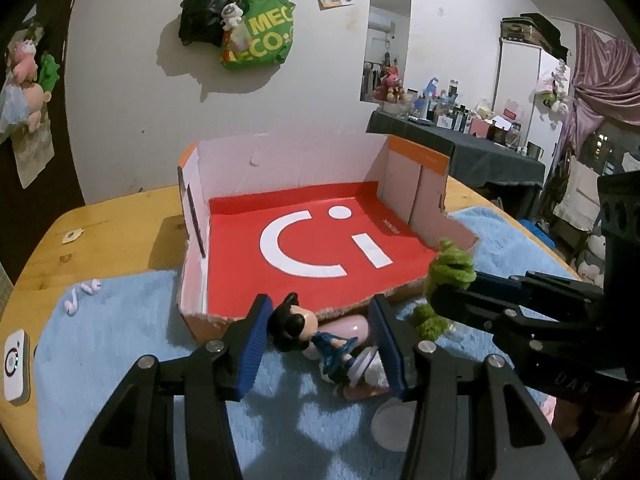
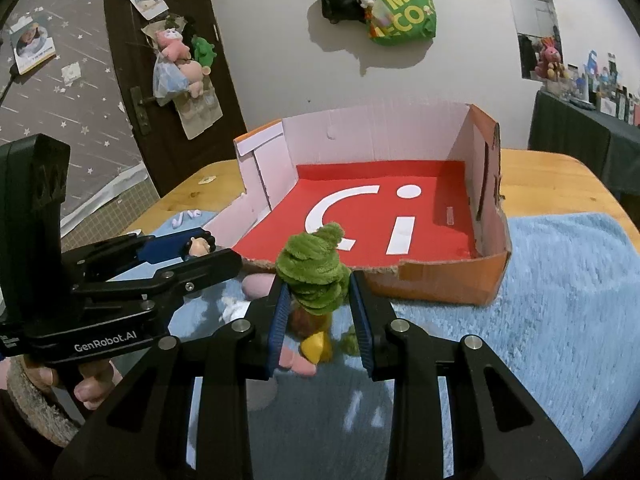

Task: Organize objects
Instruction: 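Lift both held items and carry them over the red-floored cardboard box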

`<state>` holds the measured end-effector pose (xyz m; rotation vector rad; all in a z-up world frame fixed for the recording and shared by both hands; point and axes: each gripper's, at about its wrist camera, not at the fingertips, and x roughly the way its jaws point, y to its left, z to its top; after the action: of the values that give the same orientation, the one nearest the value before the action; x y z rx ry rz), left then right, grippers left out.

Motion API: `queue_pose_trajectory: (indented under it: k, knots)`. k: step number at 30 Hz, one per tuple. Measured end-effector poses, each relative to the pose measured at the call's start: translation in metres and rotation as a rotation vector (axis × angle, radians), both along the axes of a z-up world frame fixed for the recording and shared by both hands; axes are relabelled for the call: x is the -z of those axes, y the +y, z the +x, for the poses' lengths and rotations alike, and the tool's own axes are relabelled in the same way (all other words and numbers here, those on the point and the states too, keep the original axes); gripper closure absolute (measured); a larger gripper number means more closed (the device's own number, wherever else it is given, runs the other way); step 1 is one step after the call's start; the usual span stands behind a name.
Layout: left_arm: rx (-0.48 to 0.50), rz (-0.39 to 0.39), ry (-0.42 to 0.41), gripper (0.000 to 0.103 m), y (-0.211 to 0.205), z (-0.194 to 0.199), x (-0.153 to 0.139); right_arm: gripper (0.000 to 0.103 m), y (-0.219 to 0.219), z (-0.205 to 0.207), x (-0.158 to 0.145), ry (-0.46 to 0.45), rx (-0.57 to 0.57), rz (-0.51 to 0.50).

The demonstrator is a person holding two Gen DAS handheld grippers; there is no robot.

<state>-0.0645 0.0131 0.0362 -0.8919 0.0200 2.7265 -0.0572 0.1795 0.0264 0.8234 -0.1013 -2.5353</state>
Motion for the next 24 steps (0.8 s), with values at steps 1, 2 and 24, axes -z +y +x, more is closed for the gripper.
queue_pose_trajectory:
  k: [1,2,24]
  knots:
    - [0.001,0.000,0.002,0.051,0.000,-0.002,-0.002,0.074,0.000,-0.002,-0.001,0.000,0.000,-0.002]
    - [0.002,-0.001,0.004,0.051,0.001,-0.003,-0.003,0.074,0.001,-0.003,-0.002,0.001,0.000,-0.001]
    - [0.021,-0.009,0.008,0.050,0.010,-0.048,-0.021,0.074,0.006,-0.041,-0.006,-0.041,0.027,-0.009]
